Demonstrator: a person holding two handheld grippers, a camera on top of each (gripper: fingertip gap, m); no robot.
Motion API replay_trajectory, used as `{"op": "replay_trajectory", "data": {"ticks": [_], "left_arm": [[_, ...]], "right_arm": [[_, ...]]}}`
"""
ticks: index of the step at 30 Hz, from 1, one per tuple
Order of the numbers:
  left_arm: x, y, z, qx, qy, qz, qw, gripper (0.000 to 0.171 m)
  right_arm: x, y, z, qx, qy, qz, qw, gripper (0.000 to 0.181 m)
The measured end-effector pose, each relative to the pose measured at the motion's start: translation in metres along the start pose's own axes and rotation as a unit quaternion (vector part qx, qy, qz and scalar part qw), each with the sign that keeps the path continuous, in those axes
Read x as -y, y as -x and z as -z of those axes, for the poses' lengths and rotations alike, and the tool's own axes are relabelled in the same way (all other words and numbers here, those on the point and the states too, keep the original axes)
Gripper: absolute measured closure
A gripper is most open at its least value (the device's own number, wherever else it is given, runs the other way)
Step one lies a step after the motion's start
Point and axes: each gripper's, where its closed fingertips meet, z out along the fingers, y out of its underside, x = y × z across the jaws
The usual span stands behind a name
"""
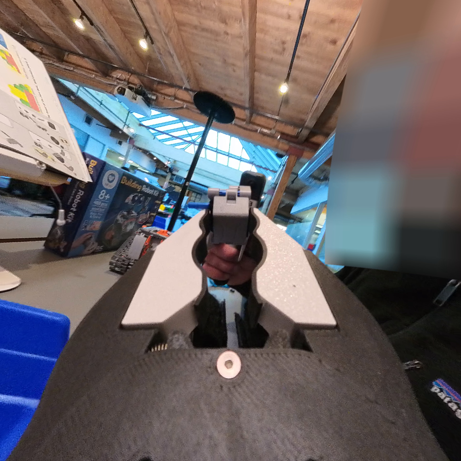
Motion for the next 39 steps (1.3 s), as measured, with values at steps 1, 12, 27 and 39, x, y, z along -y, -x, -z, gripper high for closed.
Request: {"op": "replay_trajectory", "data": {"ticks": [1,12,27,39], "left_arm": [[0.002,0.0,0.001,-0.006,-0.009,0.011,1.0,0.143],[-0.01,0.003,-0.008,-0.006,0.015,0.025,1.0,0.143],[-0.028,0.003,-0.01,0.03,0.1,-0.07,0.992,0.146],[-0.029,0.013,-0.012,0.039,0.094,-0.031,0.994,0.139]], "right_arm": [[0.001,0.0,-0.001,-0.002,-0.003,-0.003,1.0,0.147],[-0.005,0.012,-0.032,0.028,-0.017,-0.063,0.997,0.158],[-0.018,0.014,-0.018,0.044,0.052,0.0,0.998,0.159],[-0.015,-0.002,-0.005,0.1,-0.009,-0.171,0.98,0.159]]}}
